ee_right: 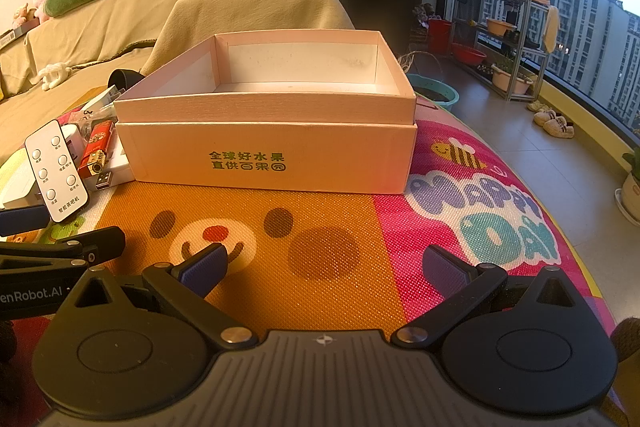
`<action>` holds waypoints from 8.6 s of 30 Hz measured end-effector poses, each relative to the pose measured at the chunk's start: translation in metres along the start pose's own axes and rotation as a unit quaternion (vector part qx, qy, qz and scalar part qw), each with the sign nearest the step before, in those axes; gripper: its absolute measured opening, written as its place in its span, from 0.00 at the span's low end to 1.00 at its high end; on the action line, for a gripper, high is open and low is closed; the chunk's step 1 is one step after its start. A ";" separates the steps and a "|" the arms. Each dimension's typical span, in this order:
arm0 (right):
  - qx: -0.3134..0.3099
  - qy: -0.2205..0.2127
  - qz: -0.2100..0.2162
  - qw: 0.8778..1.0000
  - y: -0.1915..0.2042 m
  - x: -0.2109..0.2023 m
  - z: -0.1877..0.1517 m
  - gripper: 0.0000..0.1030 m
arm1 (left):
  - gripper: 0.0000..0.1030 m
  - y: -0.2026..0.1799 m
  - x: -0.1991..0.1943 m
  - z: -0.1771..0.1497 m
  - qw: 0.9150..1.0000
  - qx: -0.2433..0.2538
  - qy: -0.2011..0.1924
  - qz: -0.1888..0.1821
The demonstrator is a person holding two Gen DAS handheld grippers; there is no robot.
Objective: Organize rigid objects
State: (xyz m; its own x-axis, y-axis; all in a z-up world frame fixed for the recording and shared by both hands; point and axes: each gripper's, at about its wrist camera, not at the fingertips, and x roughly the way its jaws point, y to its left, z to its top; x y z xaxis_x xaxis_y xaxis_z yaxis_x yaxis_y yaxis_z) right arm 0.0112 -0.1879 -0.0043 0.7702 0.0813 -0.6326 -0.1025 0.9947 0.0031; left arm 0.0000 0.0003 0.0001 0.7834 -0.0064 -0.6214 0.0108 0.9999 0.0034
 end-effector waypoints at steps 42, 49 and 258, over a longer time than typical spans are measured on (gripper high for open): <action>-0.001 0.000 -0.001 1.000 0.001 0.000 0.000 1.00 | 0.92 0.001 0.003 0.002 1.000 0.002 0.000 0.002; -0.001 0.000 -0.001 1.000 0.000 0.000 0.001 1.00 | 0.92 0.001 0.002 0.002 1.000 0.001 0.000 0.001; -0.052 -0.004 0.110 0.993 -0.001 -0.008 0.012 0.79 | 0.43 0.047 0.039 0.079 0.993 -0.095 -0.005 -0.067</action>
State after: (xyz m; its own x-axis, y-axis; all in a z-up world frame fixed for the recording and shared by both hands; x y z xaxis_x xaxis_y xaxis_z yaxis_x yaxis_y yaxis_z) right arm 0.0124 -0.1885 0.0100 0.7267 0.2973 -0.6193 -0.3329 0.9410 0.0611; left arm 0.0798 0.0464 0.0378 0.7886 -0.1396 -0.5989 -0.0006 0.9737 -0.2278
